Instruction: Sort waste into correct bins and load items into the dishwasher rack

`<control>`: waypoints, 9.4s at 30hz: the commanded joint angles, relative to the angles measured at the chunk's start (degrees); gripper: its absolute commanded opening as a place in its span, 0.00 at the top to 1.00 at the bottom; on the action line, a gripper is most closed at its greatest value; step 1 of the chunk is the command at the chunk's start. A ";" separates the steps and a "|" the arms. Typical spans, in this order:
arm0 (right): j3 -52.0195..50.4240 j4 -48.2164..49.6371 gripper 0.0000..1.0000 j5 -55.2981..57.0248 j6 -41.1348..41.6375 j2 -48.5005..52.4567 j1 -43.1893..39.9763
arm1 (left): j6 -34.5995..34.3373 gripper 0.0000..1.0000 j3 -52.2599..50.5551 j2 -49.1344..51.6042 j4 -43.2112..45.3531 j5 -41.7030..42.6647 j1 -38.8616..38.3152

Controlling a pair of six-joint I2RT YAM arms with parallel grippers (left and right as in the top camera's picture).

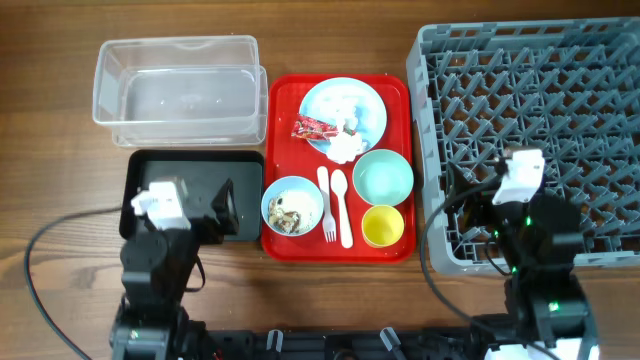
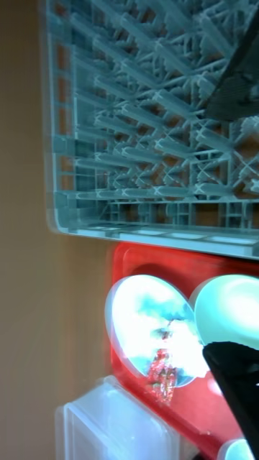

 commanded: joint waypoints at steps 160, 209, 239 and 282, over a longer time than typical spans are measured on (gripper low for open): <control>20.85 -29.57 0.00 -1.81 5.29 19.28 0.24 | -2.71 0.17 53.70 86.64 -2.67 6.62 -25.42; 20.85 -30.49 0.00 -1.81 5.31 19.28 0.24 | -21.42 0.33 51.19 71.97 -34.69 -0.48 -29.64; 20.85 -30.80 0.00 -1.79 5.27 19.28 0.24 | -14.78 0.96 56.92 69.00 -43.54 8.35 -18.45; 20.85 -31.85 0.00 -1.79 5.27 19.28 0.24 | 13.68 0.96 26.36 69.07 -21.18 74.71 36.24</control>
